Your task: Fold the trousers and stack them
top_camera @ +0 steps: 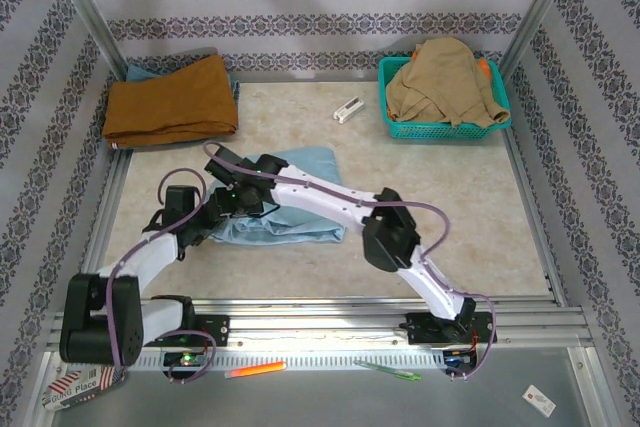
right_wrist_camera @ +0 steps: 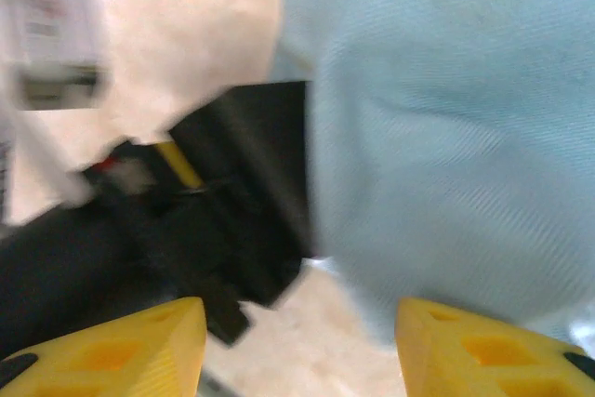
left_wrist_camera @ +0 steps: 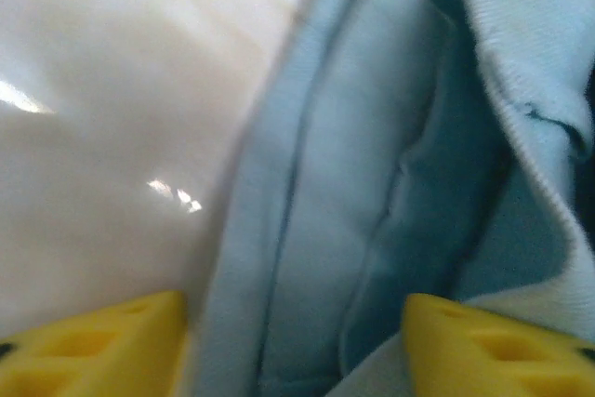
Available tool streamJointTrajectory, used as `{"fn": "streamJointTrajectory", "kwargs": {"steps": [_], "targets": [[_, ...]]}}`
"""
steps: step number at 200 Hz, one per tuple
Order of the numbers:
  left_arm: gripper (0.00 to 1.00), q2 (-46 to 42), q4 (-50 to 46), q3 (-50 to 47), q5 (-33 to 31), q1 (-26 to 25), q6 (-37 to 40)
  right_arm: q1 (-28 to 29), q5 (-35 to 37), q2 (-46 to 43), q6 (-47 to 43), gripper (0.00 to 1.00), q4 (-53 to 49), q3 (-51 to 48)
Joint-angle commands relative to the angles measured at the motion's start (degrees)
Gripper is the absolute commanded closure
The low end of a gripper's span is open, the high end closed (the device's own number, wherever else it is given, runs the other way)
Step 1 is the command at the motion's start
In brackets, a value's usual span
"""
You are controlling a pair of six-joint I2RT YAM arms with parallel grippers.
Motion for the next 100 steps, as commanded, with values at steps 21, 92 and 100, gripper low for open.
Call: {"fn": "streamJointTrajectory", "kwargs": {"steps": [21, 92, 100], "targets": [[0.23, -18.1, -20.6, 3.7, -2.6, -0.9, -2.2, -3.5, -4.5, -21.4, -1.5, 0.41, 10.0, -18.6], [0.34, -11.1, -29.5, 14.4, -7.5, -15.3, 2.9, -22.8, -2.5, -41.0, -7.5, 0.31, 13.7, -50.4], [0.34, -9.0, -28.4, 14.4, -8.1, -16.9, 2.8, -24.3, -2.6, -41.1, -8.7, 0.31, 13.6, -52.5]]}}
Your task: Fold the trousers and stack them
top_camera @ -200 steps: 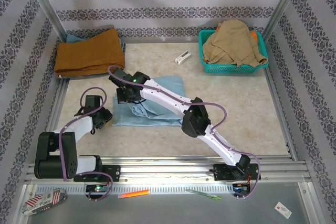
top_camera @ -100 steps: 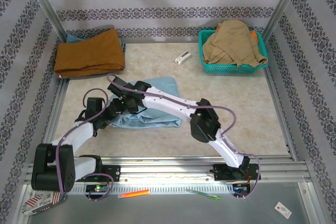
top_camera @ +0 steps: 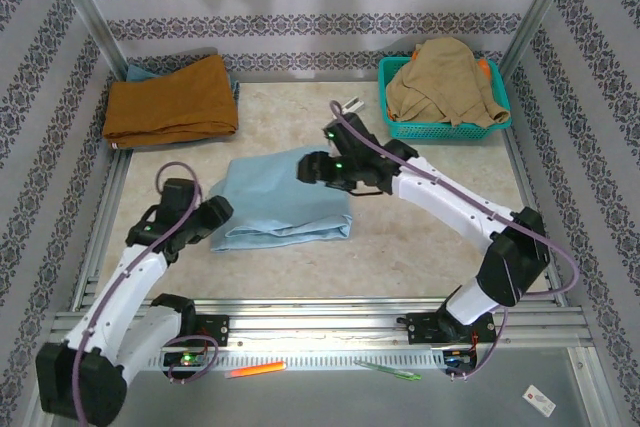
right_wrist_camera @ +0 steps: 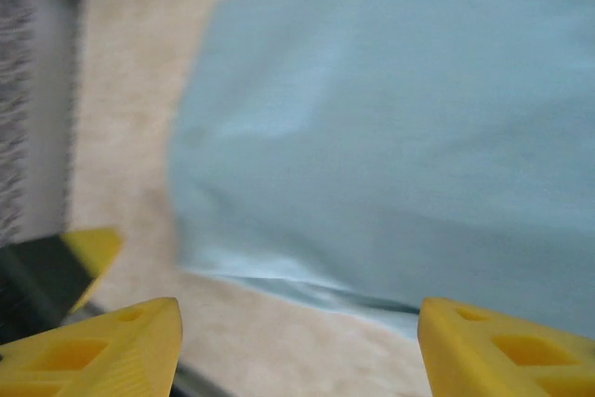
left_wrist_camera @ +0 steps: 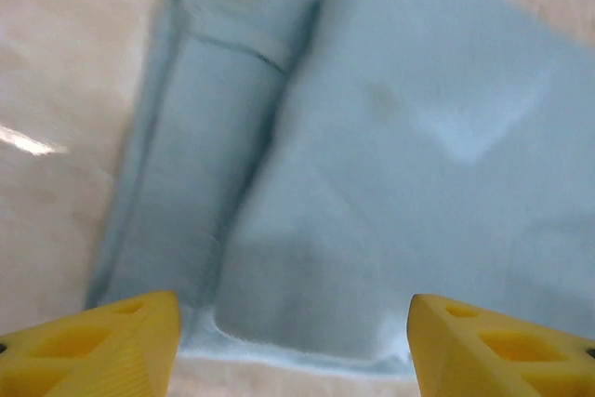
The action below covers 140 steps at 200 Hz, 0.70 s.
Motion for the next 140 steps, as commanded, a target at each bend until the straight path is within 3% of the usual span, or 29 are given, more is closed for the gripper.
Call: {"fn": "streamJointTrajectory", "kwargs": {"steps": [1, 31, 69, 115, 140], "targets": [[0.34, 5.0, -3.2, 1.7, -4.5, -5.8, 1.7, -2.7, -0.1, -1.0, -4.4, 0.31, 0.5, -6.5], [0.34, 10.6, -0.9, -0.7, -6.5, -6.1, 2.4, -4.3, -0.3, 0.6, -6.1, 0.30, 1.1, -13.3], [0.25, 14.1, 2.2, -1.7, -6.1, -6.1, 5.1, -4.5, -0.8, 2.6, -6.2, 0.29, 4.6, -18.8], [0.19, 15.9, -2.2, 10.6, -9.1, -4.4, 12.1, -6.1, -1.5, 5.7, -7.7, 0.29, 6.2, -18.9], [0.17, 22.7, -0.2, 16.3, -4.9, 0.3, 14.6, -7.3, -2.4, 5.7, -8.5, 0.29, 7.2, -19.4]]}}
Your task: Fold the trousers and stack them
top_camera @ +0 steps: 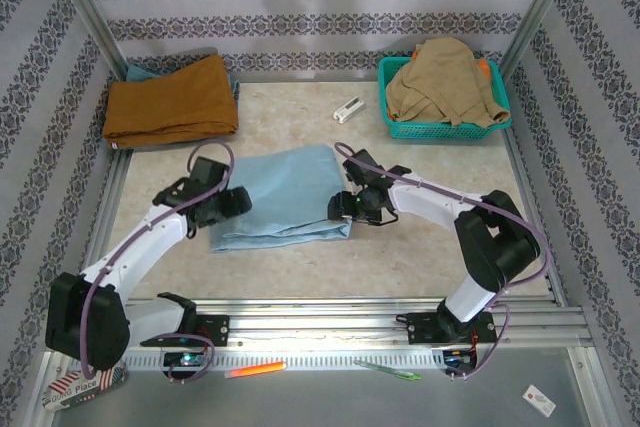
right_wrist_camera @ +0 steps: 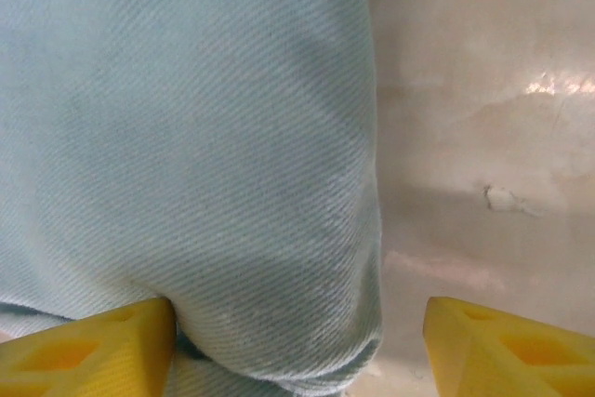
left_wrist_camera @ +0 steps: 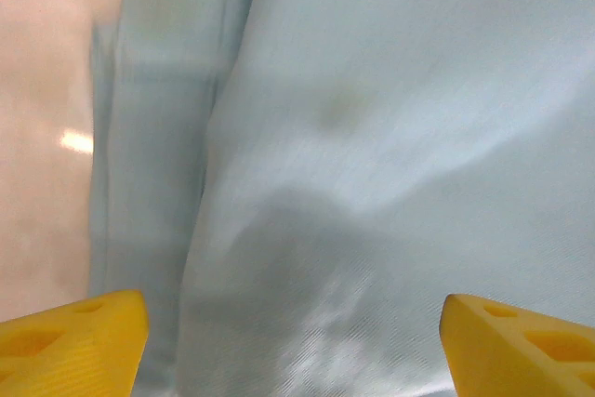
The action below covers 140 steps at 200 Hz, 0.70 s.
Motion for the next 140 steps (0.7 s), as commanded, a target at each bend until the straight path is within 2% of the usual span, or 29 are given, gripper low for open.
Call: {"fn": "streamJointTrajectory", "kwargs": {"steps": [1, 48, 71, 98, 113, 125, 133, 140], "targets": [[0.17, 5.8, 0.5, 4.8, 1.7, 3.8, 5.1, -1.4, -1.2, 0.5, -1.8, 0.29, 2.1, -1.0], [0.14, 22.8, 0.9, 14.1, 4.3, 5.5, 8.6, -4.0, -3.5, 1.8, -3.5, 0.29, 3.4, -1.5], [0.18, 29.2, -0.1, 17.1, 6.8, 6.2, 9.6, -4.7, -4.8, 3.0, -3.7, 0.29, 4.6, -1.9], [0.46, 28.6, 3.1, 16.7, 13.0, 5.6, 7.6, -4.9, -5.7, 4.6, -3.5, 0.29, 5.9, -2.1], [0.71, 25.9, 2.2, 17.7, 12.7, 4.3, 6.9, -4.9, -5.9, 5.2, -3.4, 0.29, 6.4, -2.2], [0.85, 24.5, 0.9, 19.3, 12.9, 3.0, 6.8, -4.9, -6.1, 5.7, -3.4, 0.29, 6.8, -2.1], [1.00, 23.7, 0.3, 20.2, 13.2, 2.3, 6.6, -4.9, -6.2, 6.0, -3.4, 0.29, 7.0, -2.1], [1.00, 23.0, -0.1, 20.8, 13.4, 1.6, 6.2, -5.0, -6.3, 6.2, -3.3, 0.29, 7.2, -2.1]]}}
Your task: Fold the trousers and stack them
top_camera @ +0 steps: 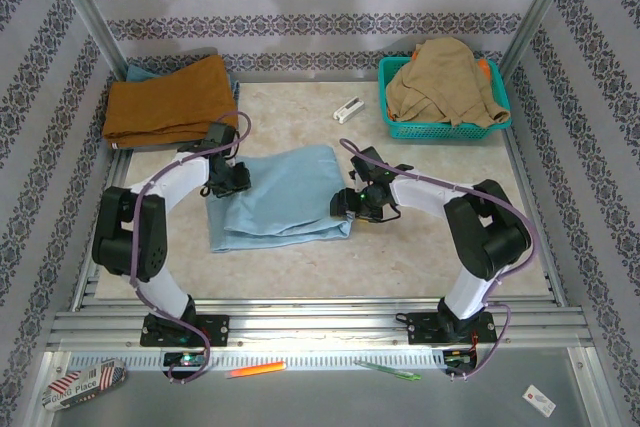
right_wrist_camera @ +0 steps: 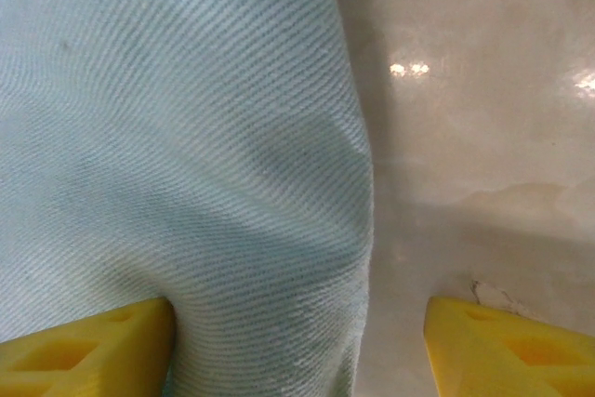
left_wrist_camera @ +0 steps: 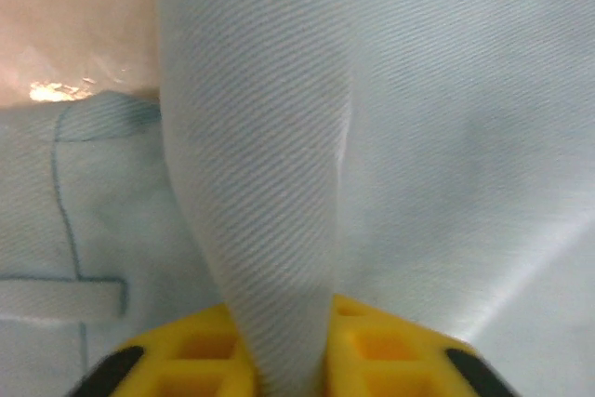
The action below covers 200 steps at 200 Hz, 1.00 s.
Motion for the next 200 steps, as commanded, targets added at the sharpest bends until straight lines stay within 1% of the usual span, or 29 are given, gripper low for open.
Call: {"fn": "streamJointTrajectory", "kwargs": {"steps": [1, 14, 46, 59, 74, 98, 113, 129, 200], "targets": [[1.00, -4.2, -1.1, 3.8, 3.2, -2.8, -0.8, -0.6, -0.5, 1.4, -0.5, 0.29, 1.5, -1.0], [1.00, -5.8, -1.9, 4.1, 2.6, -4.2, -1.6, -0.7, -0.4, 1.7, -0.5, 0.29, 1.7, -0.8], [1.00, -12.0, -5.4, 3.0, -2.7, -7.4, -5.1, -1.0, -0.5, 1.5, -0.6, 0.30, 1.7, -0.9], [1.00, -15.6, -6.9, 1.7, -4.3, -7.8, -6.9, -1.0, -0.4, 1.2, -0.8, 0.30, 1.6, -1.0], [1.00, -19.8, -7.7, -0.2, -4.7, -8.0, -8.6, -1.1, -0.4, 0.7, -1.0, 0.29, 1.5, -1.1], [1.00, -24.4, -11.1, -2.4, -8.1, -8.0, -9.2, -1.1, -0.3, 0.4, -1.1, 0.29, 1.5, -1.1], [1.00, -26.2, -11.5, -5.6, -10.1, -7.8, -9.3, -1.0, -0.7, 0.5, -1.1, 0.29, 1.6, -1.2], [1.00, -26.8, -10.6, -9.6, -10.3, -7.3, -9.8, -0.8, -0.7, 0.6, -1.1, 0.28, 1.7, -1.4], [1.00, -33.4, -7.4, -28.1, -14.6, -5.9, -15.9, 0.2, -0.1, 2.3, -0.9, 0.29, 2.6, -3.2]]}}
